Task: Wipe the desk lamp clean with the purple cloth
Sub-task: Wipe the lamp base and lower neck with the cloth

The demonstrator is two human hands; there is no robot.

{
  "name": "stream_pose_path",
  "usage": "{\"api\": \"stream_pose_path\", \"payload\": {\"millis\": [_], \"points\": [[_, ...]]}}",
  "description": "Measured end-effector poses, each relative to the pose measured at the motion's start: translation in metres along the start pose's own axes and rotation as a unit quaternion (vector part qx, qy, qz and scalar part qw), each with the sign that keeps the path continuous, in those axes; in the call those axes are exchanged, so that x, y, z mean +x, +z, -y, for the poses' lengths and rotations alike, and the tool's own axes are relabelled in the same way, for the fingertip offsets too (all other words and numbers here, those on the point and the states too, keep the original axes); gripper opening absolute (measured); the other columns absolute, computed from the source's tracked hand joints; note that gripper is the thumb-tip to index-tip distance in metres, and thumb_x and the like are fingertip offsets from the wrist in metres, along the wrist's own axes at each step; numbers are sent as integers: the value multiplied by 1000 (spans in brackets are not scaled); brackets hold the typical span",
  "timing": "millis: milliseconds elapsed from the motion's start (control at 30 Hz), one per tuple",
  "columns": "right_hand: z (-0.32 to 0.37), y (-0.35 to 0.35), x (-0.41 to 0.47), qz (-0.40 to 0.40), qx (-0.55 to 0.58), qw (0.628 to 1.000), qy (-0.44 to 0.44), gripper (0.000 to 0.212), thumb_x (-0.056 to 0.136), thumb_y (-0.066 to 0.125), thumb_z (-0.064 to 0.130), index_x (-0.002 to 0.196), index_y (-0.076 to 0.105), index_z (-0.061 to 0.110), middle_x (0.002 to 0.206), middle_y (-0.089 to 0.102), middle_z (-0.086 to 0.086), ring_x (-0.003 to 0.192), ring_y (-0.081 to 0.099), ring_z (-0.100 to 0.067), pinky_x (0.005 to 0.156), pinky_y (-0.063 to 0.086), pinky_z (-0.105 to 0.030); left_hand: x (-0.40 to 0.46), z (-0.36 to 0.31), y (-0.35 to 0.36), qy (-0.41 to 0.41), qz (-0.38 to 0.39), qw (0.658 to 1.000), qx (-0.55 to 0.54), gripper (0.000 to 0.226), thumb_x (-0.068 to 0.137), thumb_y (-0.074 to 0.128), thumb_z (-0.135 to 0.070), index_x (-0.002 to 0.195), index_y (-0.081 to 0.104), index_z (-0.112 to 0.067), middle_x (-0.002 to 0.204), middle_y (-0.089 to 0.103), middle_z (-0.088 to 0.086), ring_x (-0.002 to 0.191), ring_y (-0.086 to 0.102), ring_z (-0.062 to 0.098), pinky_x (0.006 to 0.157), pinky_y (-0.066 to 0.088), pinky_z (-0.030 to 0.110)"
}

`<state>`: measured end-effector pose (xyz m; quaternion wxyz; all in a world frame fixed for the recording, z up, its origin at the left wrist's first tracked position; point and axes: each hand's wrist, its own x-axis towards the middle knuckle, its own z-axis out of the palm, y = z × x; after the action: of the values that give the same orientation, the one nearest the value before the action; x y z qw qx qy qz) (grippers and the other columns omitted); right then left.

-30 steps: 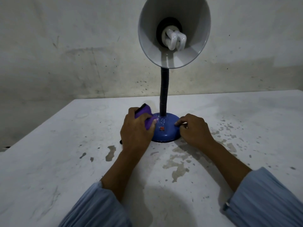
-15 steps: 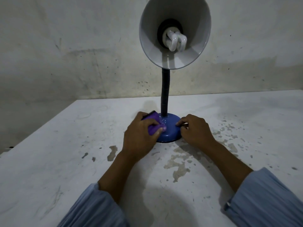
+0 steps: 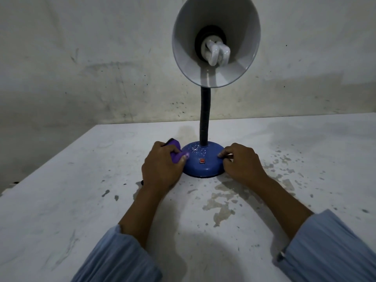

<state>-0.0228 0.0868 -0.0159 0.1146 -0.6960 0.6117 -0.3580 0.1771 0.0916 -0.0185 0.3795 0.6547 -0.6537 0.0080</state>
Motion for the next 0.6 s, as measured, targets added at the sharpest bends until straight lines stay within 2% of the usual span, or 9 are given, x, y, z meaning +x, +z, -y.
{"api": "stream_pose_path", "payload": {"millis": [100, 167, 200, 300, 467, 600], "points": [[1, 0, 0, 1, 2, 1000, 3, 18, 84, 59, 7, 95, 70, 15, 106, 67, -1, 96, 62, -19, 93, 48, -34, 0, 8, -3, -75, -49, 994, 58, 33, 82, 64, -45, 98, 61, -17, 110, 53, 7, 81, 44, 13, 70, 37, 26], [1, 0, -1, 1, 3, 1000, 4, 17, 84, 59, 7, 95, 70, 15, 106, 67, -2, 96, 63, -18, 92, 48, -34, 1, 12, -8, -82, -63, 994, 21, 35, 79, 67, -45, 99, 61, -17, 110, 55, 7, 82, 44, 12, 72, 36, 26], [1, 0, -1, 0, 3, 1000, 3, 17, 84, 59, 7, 95, 70, 15, 106, 67, -1, 96, 63, -18, 92, 48, -33, 2, 12, -10, -69, -52, 996, -7, 37, 78, 68, -47, 100, 62, -18, 109, 56, 5, 83, 44, 11, 72, 36, 25], [2, -1, -2, -2, 1, 1000, 2, 18, 83, 59, 6, 94, 70, 16, 105, 67, 0, 96, 63, -18, 91, 48, -33, 4, 6, -12, -14, 48, 998, -28, 36, 74, 69, -52, 96, 62, -25, 106, 55, -1, 87, 44, 8, 72, 36, 24], [2, 0, -1, -1, 3, 1000, 7, 18, 84, 59, 6, 96, 69, 15, 107, 67, -1, 96, 63, -19, 92, 48, -33, 6, 8, -14, -11, 93, 995, -34, 25, 74, 68, -52, 81, 55, -32, 91, 51, -10, 71, 45, 6, 64, 36, 19], [1, 1, -2, -5, 5, 1000, 4, 17, 84, 60, 6, 94, 69, 15, 106, 67, -2, 95, 63, -19, 91, 47, -32, 7, 10, -22, 9, 190, 978, -82, 25, 69, 72, -52, 74, 55, -35, 85, 48, -22, 75, 49, 5, 59, 37, 12]]}}
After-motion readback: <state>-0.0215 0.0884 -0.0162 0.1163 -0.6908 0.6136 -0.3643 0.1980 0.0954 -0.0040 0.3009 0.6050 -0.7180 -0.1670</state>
